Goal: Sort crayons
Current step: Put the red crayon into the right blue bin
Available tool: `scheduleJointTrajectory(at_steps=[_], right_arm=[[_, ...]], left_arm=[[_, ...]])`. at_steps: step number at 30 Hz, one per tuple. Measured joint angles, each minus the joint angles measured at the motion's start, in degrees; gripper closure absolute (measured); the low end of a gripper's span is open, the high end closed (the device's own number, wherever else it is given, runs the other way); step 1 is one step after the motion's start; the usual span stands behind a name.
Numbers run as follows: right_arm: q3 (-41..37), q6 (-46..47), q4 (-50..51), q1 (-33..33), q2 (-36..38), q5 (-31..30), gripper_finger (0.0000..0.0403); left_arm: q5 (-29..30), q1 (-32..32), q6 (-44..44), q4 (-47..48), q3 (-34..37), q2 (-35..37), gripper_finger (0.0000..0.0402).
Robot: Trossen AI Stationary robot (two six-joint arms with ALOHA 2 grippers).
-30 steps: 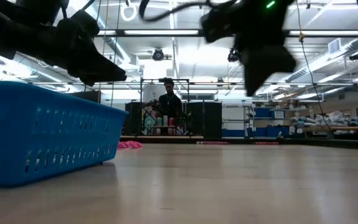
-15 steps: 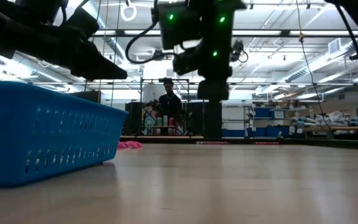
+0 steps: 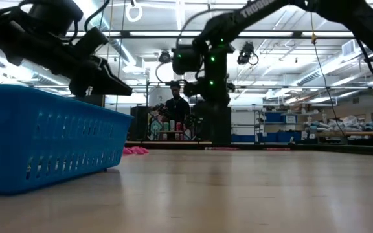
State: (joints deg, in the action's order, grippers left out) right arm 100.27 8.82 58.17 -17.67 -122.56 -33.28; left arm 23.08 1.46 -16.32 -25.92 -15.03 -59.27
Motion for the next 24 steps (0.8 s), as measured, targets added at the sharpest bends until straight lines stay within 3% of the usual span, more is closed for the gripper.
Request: scheduleJointTrajectory(at_steps=[4,10,24], right_arm=[[0.00,1.24,-2.50,-5.54,0.00,2.00,0.0294],[0.00,1.65,-9.19,-11.85,0.00,9.24,0.0296],[5.58,1.55,-13.40,-15.84,-0.04,12.03,0.0296]], left_arm=[[-1.34,2.03,-1.22,0.98,0.49,0.00,0.0253],[-3.18,4.54,-2.53,-6.76,5.77,0.00,0.0253],[-6.09,5.20,-1.65,-10.31,8.15,0.02,0.0253]])
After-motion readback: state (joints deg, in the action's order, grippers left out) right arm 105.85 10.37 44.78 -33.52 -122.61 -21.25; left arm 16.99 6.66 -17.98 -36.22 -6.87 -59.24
